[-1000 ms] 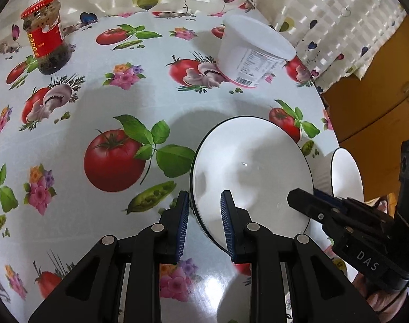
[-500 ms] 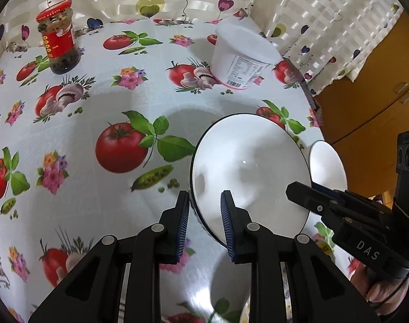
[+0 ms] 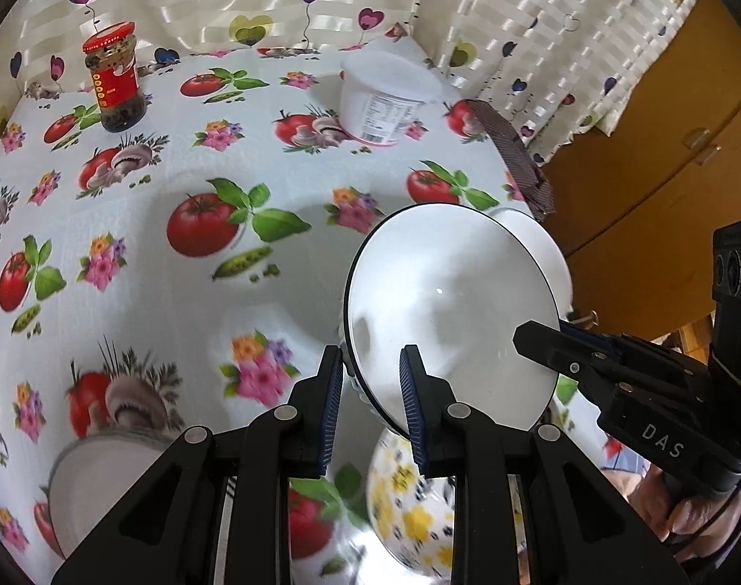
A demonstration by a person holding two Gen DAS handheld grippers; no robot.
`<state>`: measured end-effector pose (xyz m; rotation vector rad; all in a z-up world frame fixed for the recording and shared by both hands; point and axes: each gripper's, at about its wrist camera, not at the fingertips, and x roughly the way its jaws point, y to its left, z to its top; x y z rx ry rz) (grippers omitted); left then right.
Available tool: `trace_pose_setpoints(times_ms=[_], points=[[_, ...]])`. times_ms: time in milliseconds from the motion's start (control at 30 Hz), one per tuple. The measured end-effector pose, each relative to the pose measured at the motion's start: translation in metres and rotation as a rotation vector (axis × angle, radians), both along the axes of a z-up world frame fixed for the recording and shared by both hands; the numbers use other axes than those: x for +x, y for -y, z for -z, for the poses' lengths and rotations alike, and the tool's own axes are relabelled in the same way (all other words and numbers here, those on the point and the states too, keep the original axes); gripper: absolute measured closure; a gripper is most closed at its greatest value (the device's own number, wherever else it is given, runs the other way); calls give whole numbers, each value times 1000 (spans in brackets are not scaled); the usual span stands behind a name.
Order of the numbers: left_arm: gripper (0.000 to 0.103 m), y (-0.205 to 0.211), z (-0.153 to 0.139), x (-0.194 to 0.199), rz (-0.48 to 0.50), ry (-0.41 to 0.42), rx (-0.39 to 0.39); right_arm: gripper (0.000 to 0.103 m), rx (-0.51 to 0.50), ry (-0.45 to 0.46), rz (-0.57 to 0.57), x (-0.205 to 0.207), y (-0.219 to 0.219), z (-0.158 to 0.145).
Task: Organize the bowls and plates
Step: 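Carry the white bowl with the left tool and lower it onto the floral plate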
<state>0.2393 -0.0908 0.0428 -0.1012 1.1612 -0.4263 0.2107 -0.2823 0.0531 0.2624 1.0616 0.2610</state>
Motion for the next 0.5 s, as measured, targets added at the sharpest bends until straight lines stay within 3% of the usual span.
trace_pose_setpoints(times_ms=[500], points=[[78,21,20,-65,34,-43,-24,86,-16,-24,15,-75,22,13]])
